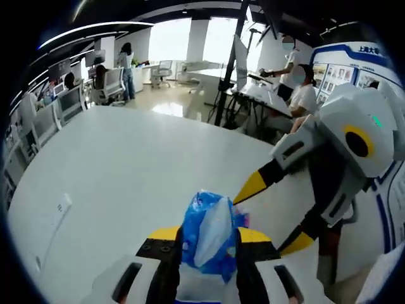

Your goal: Operate the shoe box by opening the lid, removing the specified soft item, and placing it in the target area until the item is outside and the box remains undamaged.

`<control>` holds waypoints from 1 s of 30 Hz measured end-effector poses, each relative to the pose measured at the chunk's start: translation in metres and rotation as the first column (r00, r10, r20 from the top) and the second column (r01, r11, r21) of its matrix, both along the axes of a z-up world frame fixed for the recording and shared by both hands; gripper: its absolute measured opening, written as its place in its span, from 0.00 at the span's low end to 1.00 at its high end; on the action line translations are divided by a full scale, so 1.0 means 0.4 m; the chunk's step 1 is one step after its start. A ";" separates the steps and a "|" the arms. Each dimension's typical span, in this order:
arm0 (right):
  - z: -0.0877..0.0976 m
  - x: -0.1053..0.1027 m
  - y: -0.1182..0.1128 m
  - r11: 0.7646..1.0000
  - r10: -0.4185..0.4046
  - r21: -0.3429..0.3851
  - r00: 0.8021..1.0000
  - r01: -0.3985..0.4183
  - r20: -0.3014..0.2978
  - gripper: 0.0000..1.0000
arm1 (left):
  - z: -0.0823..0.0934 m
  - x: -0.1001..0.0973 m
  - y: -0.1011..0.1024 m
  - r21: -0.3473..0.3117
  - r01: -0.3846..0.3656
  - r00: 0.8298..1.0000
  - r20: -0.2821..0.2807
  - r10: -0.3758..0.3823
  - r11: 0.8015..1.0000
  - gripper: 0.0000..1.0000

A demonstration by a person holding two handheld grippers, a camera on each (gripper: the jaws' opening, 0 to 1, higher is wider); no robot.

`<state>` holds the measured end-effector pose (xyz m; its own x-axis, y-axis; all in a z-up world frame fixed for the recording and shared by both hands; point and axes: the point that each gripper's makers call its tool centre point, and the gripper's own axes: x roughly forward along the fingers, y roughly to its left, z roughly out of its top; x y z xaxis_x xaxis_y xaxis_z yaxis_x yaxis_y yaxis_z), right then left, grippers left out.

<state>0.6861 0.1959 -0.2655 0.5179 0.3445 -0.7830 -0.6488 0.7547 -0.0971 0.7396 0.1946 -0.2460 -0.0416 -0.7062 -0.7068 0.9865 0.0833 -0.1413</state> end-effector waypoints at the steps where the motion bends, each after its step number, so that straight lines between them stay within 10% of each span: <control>1: 0.002 -0.001 0.000 1.000 -0.002 -0.001 1.000 0.002 0.000 0.50 | 0.005 -0.002 0.006 -0.002 0.000 1.000 0.002 0.000 1.000 0.35; 15: 0.100 -0.028 0.054 0.999 -0.015 -0.028 0.998 0.017 0.055 0.58 | 0.120 -0.021 0.111 -0.067 -0.008 1.000 0.017 0.009 0.998 0.41; 30: 0.172 -0.014 0.246 0.998 0.031 -0.052 0.995 -0.026 0.094 0.55 | 0.197 -0.006 0.351 -0.100 -0.055 0.998 0.033 0.059 0.993 0.39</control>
